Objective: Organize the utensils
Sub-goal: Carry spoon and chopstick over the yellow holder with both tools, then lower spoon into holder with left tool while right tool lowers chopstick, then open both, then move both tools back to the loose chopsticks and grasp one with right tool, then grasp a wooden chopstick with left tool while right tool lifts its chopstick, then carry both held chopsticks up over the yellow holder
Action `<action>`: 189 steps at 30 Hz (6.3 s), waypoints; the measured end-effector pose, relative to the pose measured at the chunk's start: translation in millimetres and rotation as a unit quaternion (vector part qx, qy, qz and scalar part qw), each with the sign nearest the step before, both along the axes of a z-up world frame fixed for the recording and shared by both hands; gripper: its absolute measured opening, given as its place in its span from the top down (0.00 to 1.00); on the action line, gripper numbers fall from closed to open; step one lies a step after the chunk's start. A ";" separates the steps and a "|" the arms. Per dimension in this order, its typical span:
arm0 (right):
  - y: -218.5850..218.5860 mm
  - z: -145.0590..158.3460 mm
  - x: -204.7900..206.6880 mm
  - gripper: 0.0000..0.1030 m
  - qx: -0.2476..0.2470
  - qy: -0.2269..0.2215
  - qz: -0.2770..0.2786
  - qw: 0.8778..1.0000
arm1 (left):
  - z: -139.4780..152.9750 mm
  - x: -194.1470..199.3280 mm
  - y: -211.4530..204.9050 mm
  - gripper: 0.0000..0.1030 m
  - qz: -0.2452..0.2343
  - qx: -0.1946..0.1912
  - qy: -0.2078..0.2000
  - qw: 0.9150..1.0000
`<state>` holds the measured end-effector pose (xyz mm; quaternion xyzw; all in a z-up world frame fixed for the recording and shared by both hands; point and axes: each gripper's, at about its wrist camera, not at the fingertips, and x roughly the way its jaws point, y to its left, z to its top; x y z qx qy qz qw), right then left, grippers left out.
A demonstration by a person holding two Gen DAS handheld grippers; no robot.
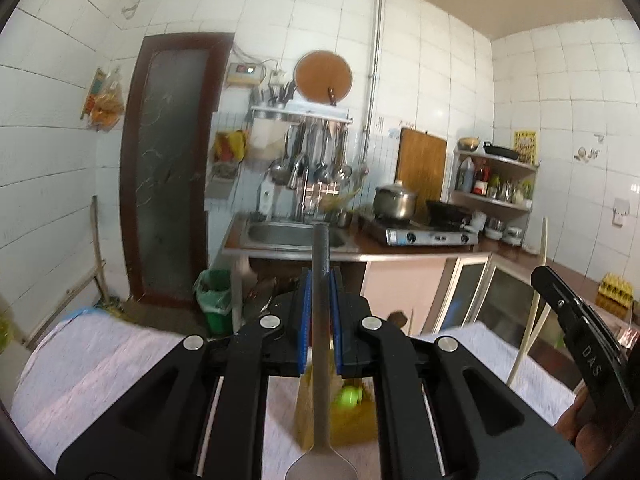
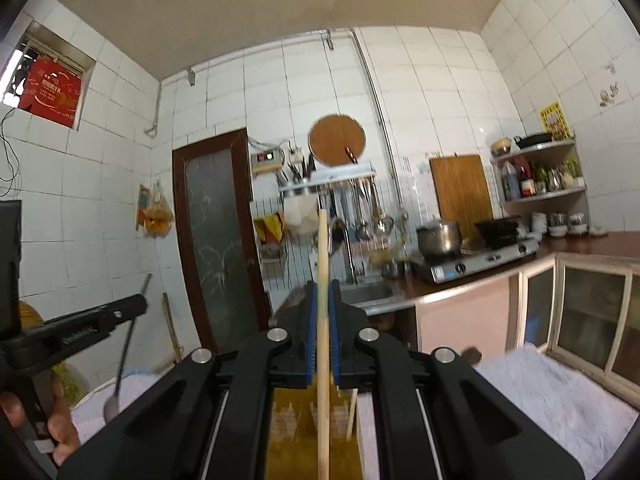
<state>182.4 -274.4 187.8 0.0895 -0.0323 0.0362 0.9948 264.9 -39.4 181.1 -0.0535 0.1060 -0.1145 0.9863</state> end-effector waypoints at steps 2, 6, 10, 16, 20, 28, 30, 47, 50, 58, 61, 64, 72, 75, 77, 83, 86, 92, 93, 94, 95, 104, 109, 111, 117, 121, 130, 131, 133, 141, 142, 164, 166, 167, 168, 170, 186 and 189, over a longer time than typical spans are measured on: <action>2.2 6.3 16.1 0.94 -0.005 -0.009 0.000 1.000 | 1.7 18.8 -3.4 0.93 -0.005 -0.013 -0.001 1.000; 4.2 11.4 48.8 0.94 -0.013 -0.020 0.001 1.000 | -4.1 51.5 -16.7 0.93 -0.021 -0.022 -0.006 1.000; 2.4 6.9 77.6 0.94 -0.005 -0.021 0.006 1.000 | -18.9 74.5 -28.2 0.93 -0.039 -0.029 -0.002 0.999; 5.0 -18.9 104.5 0.94 -0.006 -0.008 0.008 1.000 | -53.0 95.6 -37.2 0.93 -0.052 -0.031 0.001 0.998; 6.6 -30.5 114.4 0.94 -0.012 0.001 0.007 1.000 | -65.9 104.9 -39.1 0.93 -0.054 -0.029 -0.001 0.998; 3.7 -29.8 119.1 0.94 -0.014 -0.007 0.005 1.000 | -54.8 114.8 -39.7 0.93 -0.052 -0.030 -0.020 0.998; 3.3 -33.9 119.2 0.94 -0.011 -0.007 0.006 1.000 | -57.1 115.0 -40.3 0.93 -0.050 -0.027 -0.020 0.998; -2.3 -79.5 113.6 0.93 -0.017 0.074 0.045 0.996 | -99.4 89.6 -38.6 0.91 -0.016 0.038 0.000 0.999; 0.2 -76.3 111.4 0.86 -0.034 0.100 0.034 0.994 | -87.5 72.6 -25.3 0.59 -0.004 0.036 0.010 0.999; -15.0 -53.2 54.2 0.31 -0.024 0.118 0.015 0.993 | -62.6 10.8 14.6 0.05 0.009 0.032 0.042 0.999; -16.3 -53.0 32.5 0.28 -0.032 0.144 0.007 0.989 | -63.3 -11.2 26.2 0.05 0.007 0.030 0.064 0.997; -16.0 -62.4 5.8 0.26 -0.038 0.179 0.002 0.983 | -73.9 -25.9 31.7 0.05 0.008 0.038 0.097 0.995; -7.8 -101.4 -36.1 0.25 -0.031 0.234 0.001 0.972 | -124.0 -55.4 32.6 0.05 0.007 0.067 0.174 0.982; -1.7 -122.5 -39.4 0.25 -0.035 0.266 -0.002 0.963 | -142.0 -58.3 38.1 0.05 0.002 0.056 0.203 0.978; 4.1 -139.4 -38.4 0.25 -0.039 0.294 -0.001 0.955 | -156.5 -60.6 40.5 0.05 0.006 0.048 0.218 0.975; 16.5 -184.7 -30.1 0.26 -0.068 0.363 -0.014 0.929 | -191.0 -62.4 32.4 0.05 0.005 0.088 0.247 0.965; 18.6 -196.3 -25.5 0.26 -0.065 0.383 -0.015 0.922 | -199.9 -61.7 23.1 0.05 -0.004 0.118 0.254 0.960; 20.4 -206.8 -15.4 0.26 -0.041 0.411 -0.009 0.910 | -221.5 -52.8 15.9 0.05 -0.016 0.118 0.290 0.949; 22.3 -208.9 -14.0 0.26 -0.044 0.416 -0.008 0.908 | -226.0 -50.1 15.8 0.05 -0.017 0.118 0.301 0.946; 25.3 -210.7 -12.6 0.26 -0.046 0.419 -0.008 0.907 | -229.2 -49.4 14.8 0.05 -0.019 0.119 0.308 0.944; 27.2 -213.2 -11.5 0.26 -0.048 0.423 -0.008 0.905 | -232.9 -48.3 14.5 0.05 -0.018 0.123 0.314 0.941; 24.1 -218.3 -8.9 0.26 -0.031 0.432 -0.011 0.901 | -242.8 -47.5 13.3 0.05 -0.017 0.129 0.322 0.938; 24.1 -219.6 -8.6 0.26 -0.030 0.434 -0.008 0.900 | -244.2 -50.6 6.7 0.05 -0.027 0.142 0.323 0.935; 24.6 -219.0 -9.2 0.26 -0.032 0.434 -0.009 0.900 | -243.5 -50.6 6.4 0.05 -0.025 0.143 0.323 0.935; 36.4 -218.0 -12.2 0.29 -0.056 0.438 -0.006 0.897 | -245.7 -48.5 10.6 0.05 -0.024 0.136 0.329 0.934; 41.8 -217.5 -15.1 0.32 -0.065 0.441 -0.006 0.895 | -247.2 -47.7 13.4 0.05 -0.022 0.131 0.332 0.934; 50.3 -217.7 -6.5 0.51 -0.063 0.447 -0.001 0.893 | -250.3 -46.5 -1.7 0.06 -0.035 0.153 0.343 0.926; 52.1 -217.6 -5.2 0.59 -0.062 0.447 -0.001 0.893 | -250.0 -45.9 -3.1 0.07 -0.036 0.152 0.345 0.926; 56.0 -216.8 -2.2 0.70 -0.064 0.446 0.003 0.893 | -247.9 -46.2 -5.2 0.17 -0.040 0.146 0.346 0.926; 52.4 -214.3 -8.4 0.94 -0.055 0.443 0.015 0.895 | -243.0 -43.5 -5.6 0.50 -0.039 0.126 0.362 0.923; 50.2 -213.3 -10.9 0.94 -0.056 0.442 0.012 0.895 | -242.5 -42.8 -7.8 0.53 -0.041 0.126 0.364 0.922; 21.5 -207.9 -18.4 0.94 0.007 0.432 0.007 0.902 | -229.8 -42.4 -10.3 0.96 -0.051 0.103 0.358 0.927; 19.1 -198.9 -25.9 0.94 0.016 0.413 0.012 0.911 | -216.9 -48.8 -3.2 0.96 -0.050 0.086 0.339 0.935; 18.0 -194.4 -28.8 0.94 0.020 0.403 0.016 0.915 | -210.6 -52.3 0.2 0.96 -0.048 0.079 0.329 0.940; 16.7 -190.0 -32.3 0.94 0.023 0.393 0.018 0.919 | -203.6 -56.8 4.0 0.96 -0.044 0.074 0.315 0.945; 14.4 -179.2 -41.7 0.94 0.030 0.368 0.021 0.929 | -190.5 -65.1 10.8 0.96 -0.033 0.068 0.289 0.954; 11.6 -138.4 -98.7 0.94 0.031 0.219 0.009 0.975 | -134.6 -127.5 49.1 0.96 0.016 0.030 0.157 0.987; 10.2 -134.9 -104.1 0.94 0.032 0.201 0.008 0.979 | -132.0 -134.4 48.5 0.96 0.019 0.025 0.147 0.989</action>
